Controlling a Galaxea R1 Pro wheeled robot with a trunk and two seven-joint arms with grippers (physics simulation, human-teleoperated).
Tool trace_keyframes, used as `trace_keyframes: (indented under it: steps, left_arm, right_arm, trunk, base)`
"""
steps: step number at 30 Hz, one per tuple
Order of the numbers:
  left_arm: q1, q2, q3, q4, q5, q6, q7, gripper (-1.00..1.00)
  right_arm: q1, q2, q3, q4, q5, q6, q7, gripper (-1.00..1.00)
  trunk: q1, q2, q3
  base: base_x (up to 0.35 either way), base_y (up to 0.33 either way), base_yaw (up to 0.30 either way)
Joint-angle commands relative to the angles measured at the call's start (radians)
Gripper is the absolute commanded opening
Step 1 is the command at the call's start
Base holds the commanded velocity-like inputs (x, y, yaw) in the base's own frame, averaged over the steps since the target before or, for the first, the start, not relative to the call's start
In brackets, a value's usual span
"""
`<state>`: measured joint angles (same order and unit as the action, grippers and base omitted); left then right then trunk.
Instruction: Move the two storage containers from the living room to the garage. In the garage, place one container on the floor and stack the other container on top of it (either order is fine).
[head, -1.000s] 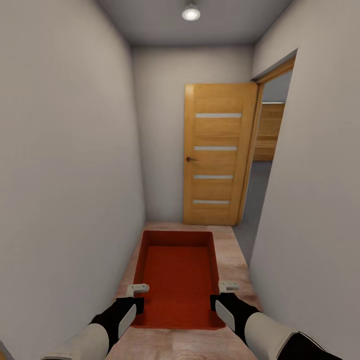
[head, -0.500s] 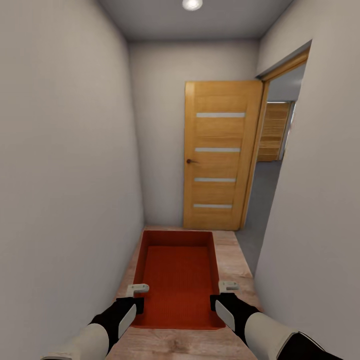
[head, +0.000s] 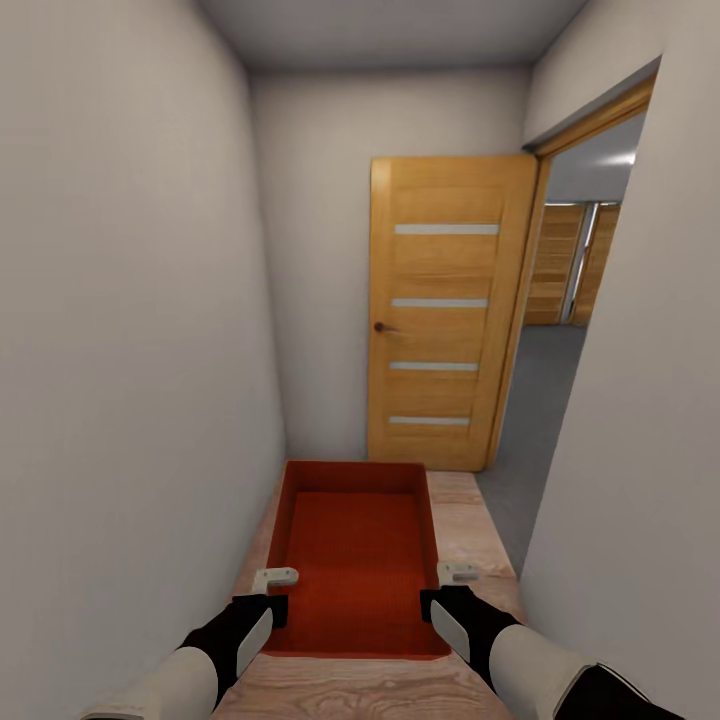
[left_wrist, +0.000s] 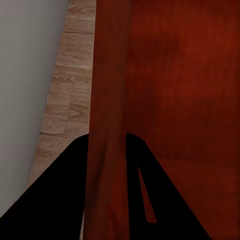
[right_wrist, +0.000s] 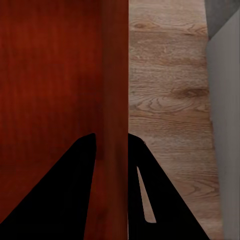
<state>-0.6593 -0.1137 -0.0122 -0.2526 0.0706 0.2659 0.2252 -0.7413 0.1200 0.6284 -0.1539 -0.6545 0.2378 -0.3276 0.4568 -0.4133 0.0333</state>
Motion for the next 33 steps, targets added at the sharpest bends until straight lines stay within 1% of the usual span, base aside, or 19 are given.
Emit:
trace_keyframes:
  steps: [1,16,30,33]
  left_arm:
    - [0.001,0.005,-0.008,0.001,-0.008,0.008,0.011,-1.00]
    - [0.001,0.005,-0.008,0.001,-0.008,0.007,0.011,-1.00]
    - [0.001,0.005,-0.008,0.001,-0.008,0.007,0.011,-1.00]
    - [0.001,0.005,-0.008,0.001,-0.008,0.008,0.011,-1.00]
  right_arm:
    - [-0.001,-0.003,-0.007,-0.003,0.032,-0.040,-0.010,-1.00]
    - [-0.001,-0.003,-0.007,-0.003,0.032,-0.040,-0.010,-1.00]
    - [-0.001,-0.002,-0.007,-0.003,0.031,-0.040,-0.010,-1.00]
    - [-0.001,-0.002,-0.007,-0.003,0.031,-0.040,-0.010,-1.00]
  trunk:
    - [0.001,-0.001,0.000]
    - [0.001,-0.001,0.000]
    - [0.001,-0.001,0.000]
    - [0.001,-0.001,0.000]
  base:
    - [0.323,0.000,0.000]
    - [0.322,0.000,-0.007]
    - [0.322,0.000,-0.264]
    - [0.323,0.000,-0.118]
